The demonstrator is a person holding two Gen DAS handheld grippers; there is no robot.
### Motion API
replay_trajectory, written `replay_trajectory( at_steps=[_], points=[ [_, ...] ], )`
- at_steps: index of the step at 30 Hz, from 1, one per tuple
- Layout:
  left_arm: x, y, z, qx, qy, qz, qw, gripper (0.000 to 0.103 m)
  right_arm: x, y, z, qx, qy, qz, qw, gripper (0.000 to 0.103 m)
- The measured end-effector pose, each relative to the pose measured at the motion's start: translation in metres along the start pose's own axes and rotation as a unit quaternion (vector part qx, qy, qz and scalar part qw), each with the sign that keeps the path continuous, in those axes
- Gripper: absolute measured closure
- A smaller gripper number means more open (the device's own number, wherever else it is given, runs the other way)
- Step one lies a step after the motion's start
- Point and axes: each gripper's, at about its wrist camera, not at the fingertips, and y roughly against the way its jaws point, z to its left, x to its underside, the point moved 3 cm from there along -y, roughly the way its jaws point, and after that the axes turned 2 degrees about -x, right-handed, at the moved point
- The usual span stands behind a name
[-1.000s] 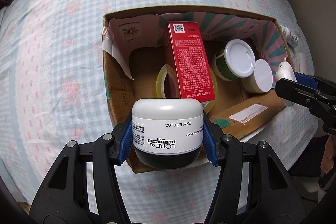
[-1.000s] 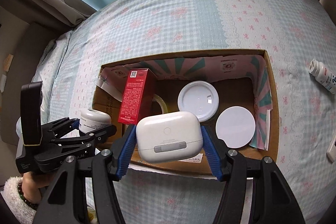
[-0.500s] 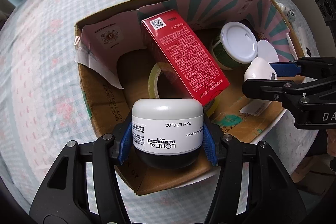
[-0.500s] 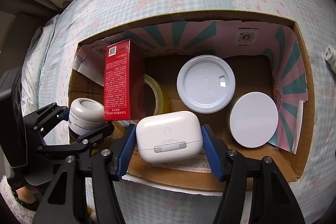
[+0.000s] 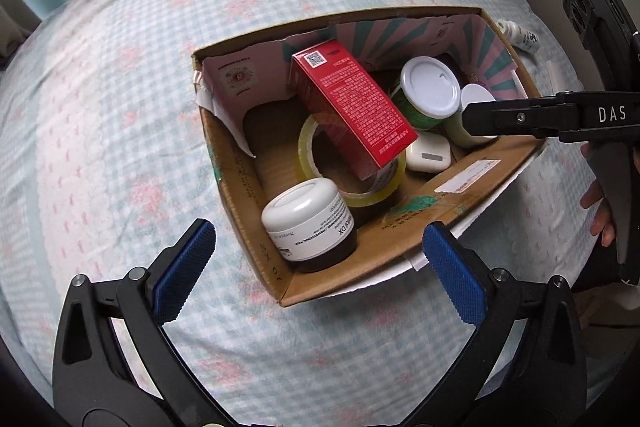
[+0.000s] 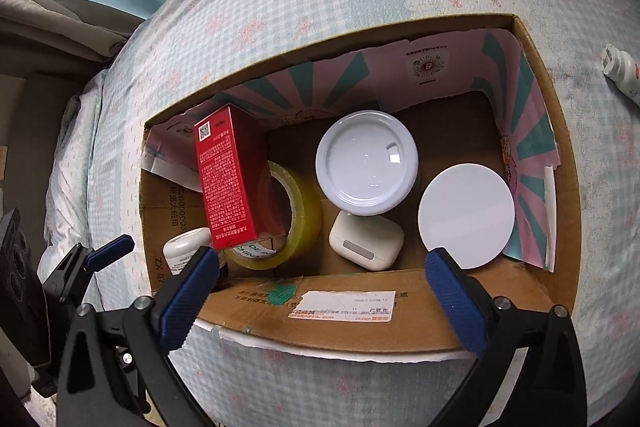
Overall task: Organize rigid objects
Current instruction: 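Withdraw both tools from the box toward the vitamin bottle and remote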
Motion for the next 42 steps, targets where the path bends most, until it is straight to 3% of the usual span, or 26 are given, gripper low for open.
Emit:
replay_trajectory(
  at_steps=[17,27,34,42],
  points=[
    [0.0,0.032,0.005,-0.001,0.036,-0.028,0.999,0.0,0.022,0.035,0.008,0.012,0.03,-0.028,0.999,0.0],
    [-0.001,0.042,-0.017,-0.011,0.047,-0.034,0.9982,0.0,0.024,0.06,0.001,0.01,0.049,-0.05,0.998,0.0],
    [-0.031,0.053,-0.063,-0.027,0.003,-0.036,0.999,0.0,0.023,0.104,-0.029,0.03,0.048,-0.081,0.995,0.0],
    [-0.1,0.054,-0.156,-0.021,-0.112,-0.046,0.9924,0.0,0.011,0.176,-0.095,0.073,0.009,-0.136,0.988,0.0]
  ],
)
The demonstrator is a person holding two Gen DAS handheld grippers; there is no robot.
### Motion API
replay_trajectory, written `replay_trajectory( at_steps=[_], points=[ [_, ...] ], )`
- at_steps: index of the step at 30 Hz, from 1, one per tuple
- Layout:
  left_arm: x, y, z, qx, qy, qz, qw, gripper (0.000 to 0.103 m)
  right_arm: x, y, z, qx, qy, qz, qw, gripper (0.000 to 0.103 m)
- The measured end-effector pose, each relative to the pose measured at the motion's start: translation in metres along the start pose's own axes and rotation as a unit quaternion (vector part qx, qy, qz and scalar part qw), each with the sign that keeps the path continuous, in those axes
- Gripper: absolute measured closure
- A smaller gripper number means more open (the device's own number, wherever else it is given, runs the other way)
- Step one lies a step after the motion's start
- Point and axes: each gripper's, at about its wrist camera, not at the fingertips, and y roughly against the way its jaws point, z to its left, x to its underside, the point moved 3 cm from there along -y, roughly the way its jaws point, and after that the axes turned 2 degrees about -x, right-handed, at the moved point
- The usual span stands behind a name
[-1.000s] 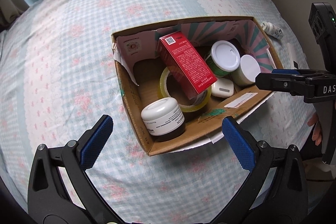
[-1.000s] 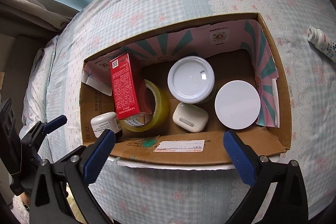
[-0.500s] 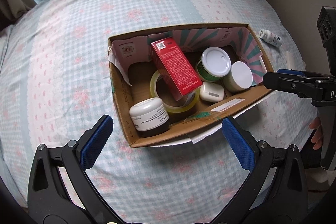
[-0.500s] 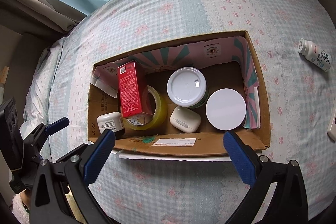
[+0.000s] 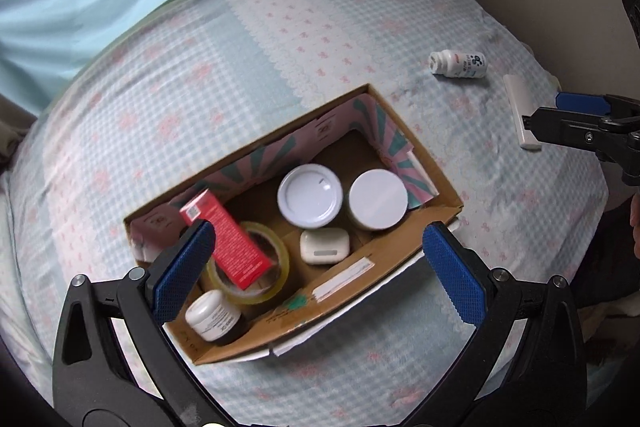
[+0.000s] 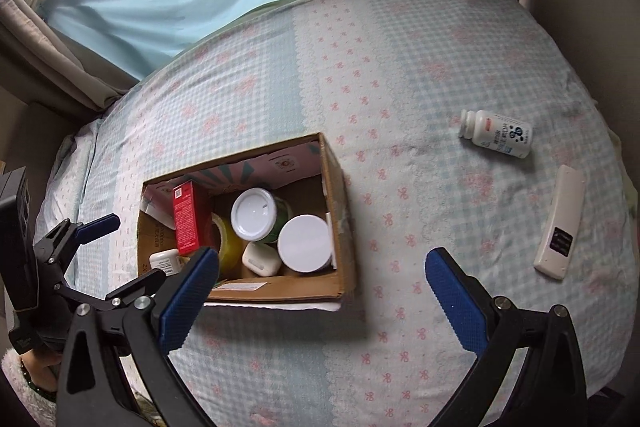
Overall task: Organize rigid objects
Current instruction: 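Withdraw both tools from the box toward the vitamin bottle and remote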
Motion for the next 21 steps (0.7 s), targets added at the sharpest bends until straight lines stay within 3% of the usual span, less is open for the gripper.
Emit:
replay_trajectory(
  at_steps=[6,13,17,21],
  points=[
    [-0.071,-0.018,-0.079,0.032,-0.113,-0.017,0.993,0.0,-0.017,0.036,-0.066,0.069,-0.03,-0.037,0.997,0.0],
    [-0.153,-0.047,-0.161,0.045,-0.231,-0.038,0.9711,0.0,-0.031,0.05,-0.132,0.105,-0.071,-0.048,0.991,0.0],
    [-0.191,-0.066,-0.199,0.059,-0.293,-0.043,0.9532,0.0,-0.033,0.053,-0.163,0.152,-0.101,-0.057,0.982,0.0],
    [-0.211,-0.098,-0.234,0.082,-0.361,-0.03,0.9284,0.0,-0.029,0.046,-0.197,0.196,-0.149,-0.062,0.967,0.0]
  ],
)
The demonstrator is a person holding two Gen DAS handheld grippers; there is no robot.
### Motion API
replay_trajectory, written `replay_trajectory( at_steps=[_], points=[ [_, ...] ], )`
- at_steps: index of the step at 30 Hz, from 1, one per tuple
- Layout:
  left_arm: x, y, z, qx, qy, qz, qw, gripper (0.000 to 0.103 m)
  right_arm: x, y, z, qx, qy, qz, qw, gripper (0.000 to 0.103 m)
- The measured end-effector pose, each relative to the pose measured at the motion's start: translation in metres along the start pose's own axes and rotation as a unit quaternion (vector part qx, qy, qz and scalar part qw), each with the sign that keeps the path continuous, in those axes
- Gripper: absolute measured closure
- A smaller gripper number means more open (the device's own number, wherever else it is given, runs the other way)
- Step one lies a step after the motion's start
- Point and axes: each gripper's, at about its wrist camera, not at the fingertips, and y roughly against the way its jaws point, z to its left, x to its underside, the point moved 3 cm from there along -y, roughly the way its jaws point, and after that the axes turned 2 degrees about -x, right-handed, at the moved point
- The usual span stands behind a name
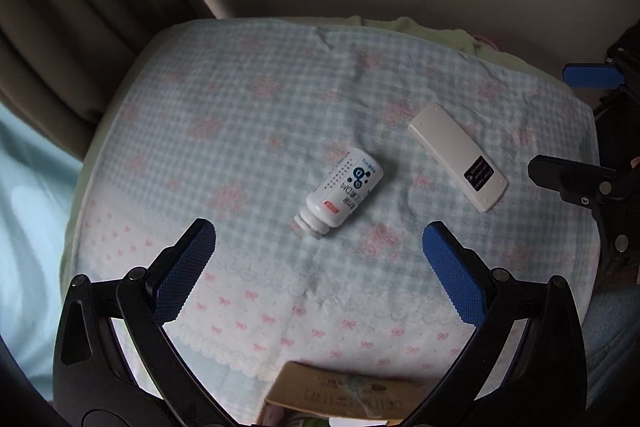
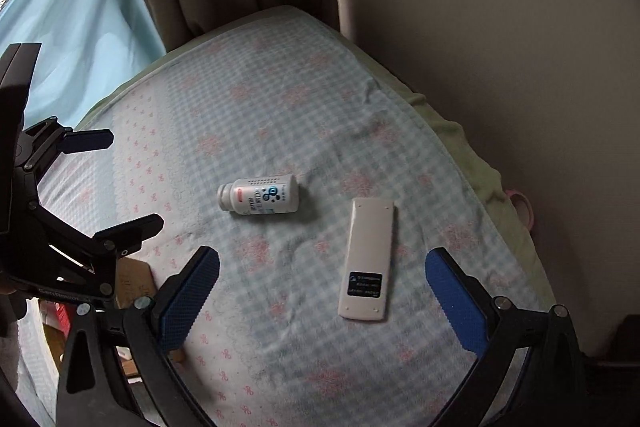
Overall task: Organize rigid objects
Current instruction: 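Grasp the white vitamin D bottle with the left tool while the right tool grasps the white remote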
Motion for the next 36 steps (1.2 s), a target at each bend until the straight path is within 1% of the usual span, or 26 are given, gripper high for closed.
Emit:
replay_trajectory(
  at_steps=[2,4,6,9,12,15,16,18,20,21,24,25,26,28,33,36],
  points=[
    [-0.011,-0.024,-0.005,0.011,-0.033,0.014,0.9993,0.0,0.003,-0.018,-0.012,0.015,-0.016,0.014,1.0,0.0],
    [-0.016,-0.049,-0.011,0.022,-0.061,0.033,0.9974,0.0,0.007,-0.038,-0.021,0.022,-0.03,0.033,0.999,0.0],
    [-0.015,-0.075,-0.015,0.026,-0.076,0.055,0.9952,0.0,0.011,-0.058,-0.026,0.041,-0.029,0.051,0.997,0.0],
    [-0.015,-0.107,-0.021,0.046,-0.091,0.078,0.9917,0.0,0.016,-0.081,-0.029,0.066,-0.016,0.064,0.996,0.001],
    [-0.016,-0.132,-0.023,0.061,-0.103,0.091,0.9886,0.0,0.02,-0.106,-0.029,0.07,-0.026,0.09,0.993,0.002],
    [-0.017,-0.153,-0.024,0.073,-0.112,0.106,0.9854,0.002,0.021,-0.129,-0.032,0.063,-0.044,0.109,0.991,0.008],
    [-0.018,-0.158,-0.025,0.077,-0.116,0.107,0.9844,0.004,0.021,-0.136,-0.034,0.063,-0.048,0.114,0.99,0.009],
    [-0.019,-0.166,-0.027,0.084,-0.123,0.109,0.9828,0.005,0.021,-0.149,-0.039,0.064,-0.054,0.123,0.989,0.014],
    [-0.019,-0.173,-0.03,0.093,-0.127,0.111,0.9813,0.006,0.021,-0.16,-0.046,0.065,-0.062,0.133,0.987,0.015],
    [-0.019,-0.176,-0.031,0.096,-0.129,0.115,0.9803,0.007,0.021,-0.164,-0.05,0.064,-0.067,0.138,0.986,0.015],
    [-0.015,-0.185,-0.034,0.102,-0.136,0.129,0.9769,0.021,0.022,-0.175,-0.058,0.063,-0.078,0.147,0.984,0.016],
    [-0.014,-0.187,-0.036,0.104,-0.139,0.132,0.9759,0.024,0.023,-0.177,-0.06,0.063,-0.079,0.15,0.984,0.016],
    [-0.013,-0.189,-0.037,0.104,-0.143,0.132,0.9753,0.024,0.023,-0.179,-0.06,0.062,-0.08,0.152,0.983,0.018],
    [-0.01,-0.19,-0.038,0.105,-0.148,0.133,0.9744,0.024,0.024,-0.182,-0.061,0.058,-0.081,0.157,0.983,0.029],
    [-0.001,-0.186,-0.04,0.104,-0.162,0.136,0.9718,0.029,0.026,-0.186,-0.062,0.06,-0.083,0.162,0.981,0.03],
    [0.006,-0.182,-0.042,0.1,-0.174,0.134,0.9703,0.047,0.026,-0.185,-0.064,0.061,-0.086,0.163,0.981,0.035]
  ],
)
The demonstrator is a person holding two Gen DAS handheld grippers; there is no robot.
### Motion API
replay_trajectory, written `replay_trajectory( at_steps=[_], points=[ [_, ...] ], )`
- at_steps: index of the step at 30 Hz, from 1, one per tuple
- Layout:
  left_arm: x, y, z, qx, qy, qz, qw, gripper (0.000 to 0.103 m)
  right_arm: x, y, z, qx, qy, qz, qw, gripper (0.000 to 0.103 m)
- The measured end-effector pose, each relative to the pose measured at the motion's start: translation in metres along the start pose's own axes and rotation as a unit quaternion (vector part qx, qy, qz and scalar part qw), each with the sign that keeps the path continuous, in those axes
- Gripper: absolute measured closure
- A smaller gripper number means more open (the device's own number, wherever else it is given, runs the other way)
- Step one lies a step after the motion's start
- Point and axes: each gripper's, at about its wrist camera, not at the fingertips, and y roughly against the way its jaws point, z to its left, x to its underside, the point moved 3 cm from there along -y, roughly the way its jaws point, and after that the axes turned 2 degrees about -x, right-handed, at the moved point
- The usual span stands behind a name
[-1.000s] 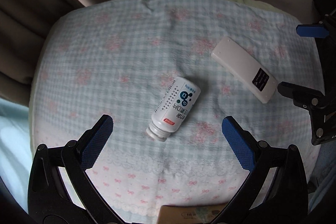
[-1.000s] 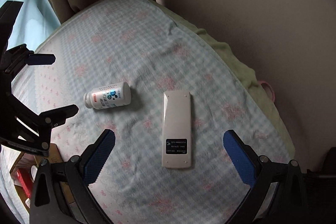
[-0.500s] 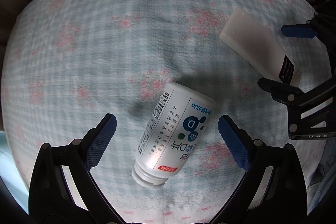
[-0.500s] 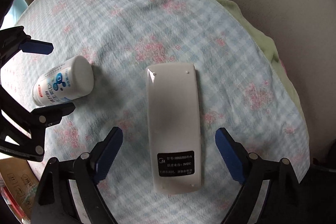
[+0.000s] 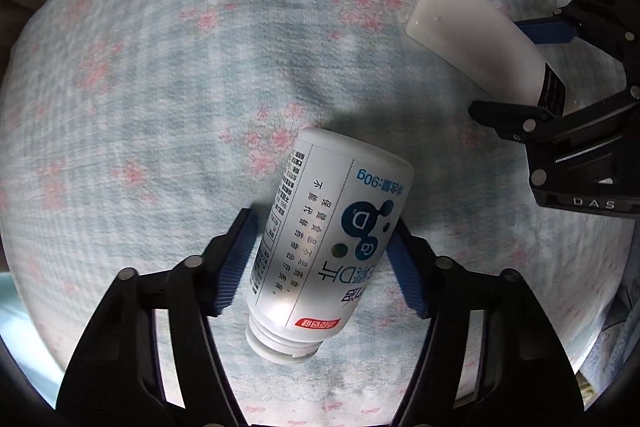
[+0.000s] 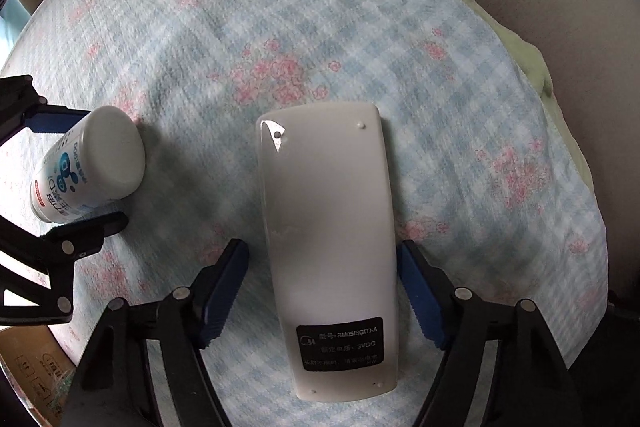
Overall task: Organize rigid objects
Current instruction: 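Grasp the white vitamin D bottle with the left tool while the right tool grasps the white remote, then lift and carry the vitamin bottle and remote over the box with both tools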
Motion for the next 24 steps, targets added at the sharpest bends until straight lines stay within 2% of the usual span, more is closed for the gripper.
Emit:
replay_trajectory(
  at_steps=[2,3,9,15,19,24],
  points=[
    [0.002,0.001,-0.001,0.002,-0.001,0.0,1.0,0.048,0.0,0.001,-0.003,0.003,-0.004,-0.001,1.0,0.04],
    [0.003,0.001,-0.001,0.003,0.001,0.001,1.0,0.048,0.0,0.002,-0.005,0.003,-0.007,-0.003,1.0,0.046],
    [0.008,0.002,-0.002,0.009,0.032,-0.001,0.9994,0.049,0.001,0.003,-0.011,-0.003,-0.008,-0.004,1.0,0.047],
    [0.023,0.01,0.001,0.045,0.1,-0.006,0.994,0.05,0.004,0.009,-0.018,-0.021,-0.009,-0.007,1.0,0.048],
    [0.04,0.018,0.003,0.068,0.154,-0.016,0.9856,0.051,0.006,0.019,-0.018,-0.035,-0.003,-0.015,0.999,0.048],
    [0.065,0.03,0.003,0.1,0.232,-0.034,0.967,0.051,0.007,0.03,-0.021,-0.072,-0.011,-0.019,0.997,0.048]
  ],
)
